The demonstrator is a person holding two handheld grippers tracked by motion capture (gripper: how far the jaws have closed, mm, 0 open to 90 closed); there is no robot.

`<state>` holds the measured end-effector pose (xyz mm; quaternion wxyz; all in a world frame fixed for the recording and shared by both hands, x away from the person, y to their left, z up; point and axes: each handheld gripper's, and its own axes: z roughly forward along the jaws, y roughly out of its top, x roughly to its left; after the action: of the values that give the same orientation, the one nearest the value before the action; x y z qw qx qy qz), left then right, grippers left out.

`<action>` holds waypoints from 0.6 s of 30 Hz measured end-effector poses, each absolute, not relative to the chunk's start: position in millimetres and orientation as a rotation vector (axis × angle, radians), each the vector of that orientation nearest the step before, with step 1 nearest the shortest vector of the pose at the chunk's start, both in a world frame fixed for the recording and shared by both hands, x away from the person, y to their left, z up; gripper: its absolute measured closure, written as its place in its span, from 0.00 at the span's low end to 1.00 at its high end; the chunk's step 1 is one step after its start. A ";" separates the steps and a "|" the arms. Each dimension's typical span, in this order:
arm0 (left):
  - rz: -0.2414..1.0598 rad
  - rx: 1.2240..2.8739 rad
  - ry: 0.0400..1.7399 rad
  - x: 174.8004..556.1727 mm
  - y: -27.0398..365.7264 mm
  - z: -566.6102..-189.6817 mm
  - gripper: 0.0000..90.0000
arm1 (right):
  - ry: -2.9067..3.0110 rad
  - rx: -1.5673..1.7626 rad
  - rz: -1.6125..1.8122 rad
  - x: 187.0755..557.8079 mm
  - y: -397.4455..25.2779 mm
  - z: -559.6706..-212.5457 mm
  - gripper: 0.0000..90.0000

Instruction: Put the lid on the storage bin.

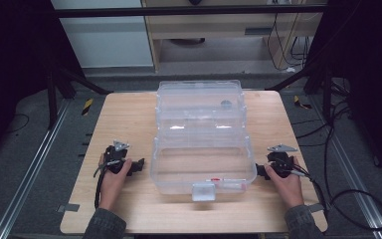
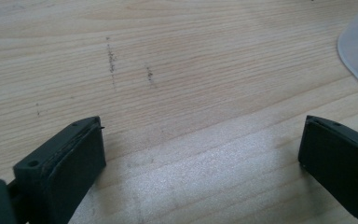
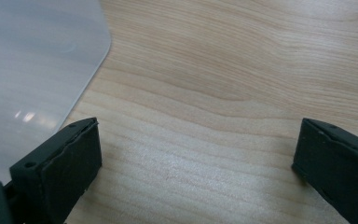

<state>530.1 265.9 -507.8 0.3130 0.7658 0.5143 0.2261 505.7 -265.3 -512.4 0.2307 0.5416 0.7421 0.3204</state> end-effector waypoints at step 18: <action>0.617 2.208 0.795 473.3 248.1 -389.8 0.04 | 2.252 0.832 0.570 487.3 -227.0 -357.7 0.15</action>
<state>473.3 248.1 -389.8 0.3498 0.8525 0.3069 0.2381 487.3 -227.0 -357.7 0.3306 0.3184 0.8613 0.2179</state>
